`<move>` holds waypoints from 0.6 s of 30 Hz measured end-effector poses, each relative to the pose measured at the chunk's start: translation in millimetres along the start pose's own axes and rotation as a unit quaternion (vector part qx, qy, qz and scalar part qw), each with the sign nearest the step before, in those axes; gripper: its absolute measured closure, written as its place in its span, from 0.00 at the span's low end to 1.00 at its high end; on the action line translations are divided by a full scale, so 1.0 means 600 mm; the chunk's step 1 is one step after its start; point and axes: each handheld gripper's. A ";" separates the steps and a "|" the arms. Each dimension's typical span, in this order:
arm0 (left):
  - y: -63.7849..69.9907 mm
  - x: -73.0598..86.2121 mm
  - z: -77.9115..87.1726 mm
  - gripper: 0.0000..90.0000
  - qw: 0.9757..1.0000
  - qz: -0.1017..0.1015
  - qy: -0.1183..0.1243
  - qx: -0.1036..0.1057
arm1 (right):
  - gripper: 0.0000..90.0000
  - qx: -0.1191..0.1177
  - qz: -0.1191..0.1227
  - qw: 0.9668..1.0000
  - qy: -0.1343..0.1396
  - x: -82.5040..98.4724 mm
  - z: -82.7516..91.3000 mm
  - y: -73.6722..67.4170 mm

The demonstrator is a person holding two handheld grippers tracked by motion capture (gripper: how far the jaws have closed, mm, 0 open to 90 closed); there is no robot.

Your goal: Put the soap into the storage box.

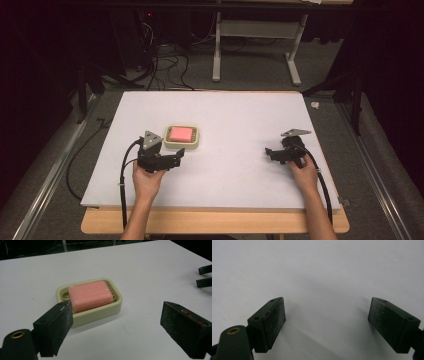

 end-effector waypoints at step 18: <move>0.025 0.019 0.007 0.13 1.000 -0.006 0.005 0.023 | 0.16 0.000 0.000 1.000 0.000 0.000 0.000 0.000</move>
Point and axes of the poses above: each handheld gripper's, and its own axes: z roughly backward along the jaws, x roughly out of its underside, y roughly to its right, and after that the axes turned 5 degrees about z, right-handed
